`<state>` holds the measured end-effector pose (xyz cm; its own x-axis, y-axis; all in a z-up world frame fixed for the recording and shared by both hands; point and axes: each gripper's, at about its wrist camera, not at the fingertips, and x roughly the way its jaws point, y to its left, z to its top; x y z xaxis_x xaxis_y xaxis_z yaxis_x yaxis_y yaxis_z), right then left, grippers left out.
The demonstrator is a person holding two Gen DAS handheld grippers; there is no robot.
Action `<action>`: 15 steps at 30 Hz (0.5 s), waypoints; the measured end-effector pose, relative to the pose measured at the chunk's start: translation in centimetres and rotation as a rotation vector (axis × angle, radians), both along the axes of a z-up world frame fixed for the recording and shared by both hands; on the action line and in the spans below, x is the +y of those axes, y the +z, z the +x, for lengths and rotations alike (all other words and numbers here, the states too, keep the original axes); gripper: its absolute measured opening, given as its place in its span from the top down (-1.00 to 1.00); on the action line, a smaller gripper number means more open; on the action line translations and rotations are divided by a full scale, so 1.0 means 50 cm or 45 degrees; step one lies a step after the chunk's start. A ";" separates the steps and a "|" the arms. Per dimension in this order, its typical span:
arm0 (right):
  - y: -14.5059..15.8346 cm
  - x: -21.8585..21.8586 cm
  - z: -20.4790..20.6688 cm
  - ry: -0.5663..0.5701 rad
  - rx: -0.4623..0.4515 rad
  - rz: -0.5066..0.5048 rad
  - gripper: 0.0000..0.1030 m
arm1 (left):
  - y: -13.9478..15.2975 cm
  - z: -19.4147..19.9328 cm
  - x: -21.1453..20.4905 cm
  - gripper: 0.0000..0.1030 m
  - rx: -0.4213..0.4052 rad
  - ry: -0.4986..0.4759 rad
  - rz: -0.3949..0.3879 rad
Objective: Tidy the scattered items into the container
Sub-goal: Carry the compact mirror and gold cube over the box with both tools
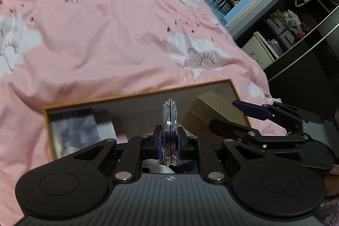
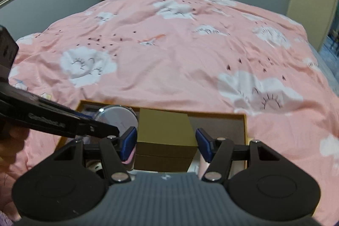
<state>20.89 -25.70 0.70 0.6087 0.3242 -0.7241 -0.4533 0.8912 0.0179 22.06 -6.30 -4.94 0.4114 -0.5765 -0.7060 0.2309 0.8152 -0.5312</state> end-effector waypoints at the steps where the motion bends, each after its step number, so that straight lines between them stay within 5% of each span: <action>1: -0.008 -0.004 0.003 -0.007 0.009 0.008 -0.23 | -0.008 0.004 -0.006 0.71 0.009 -0.003 0.008; 15: -0.098 0.001 0.044 -0.036 0.016 -0.070 -0.23 | -0.092 0.044 -0.060 0.71 0.079 0.008 0.140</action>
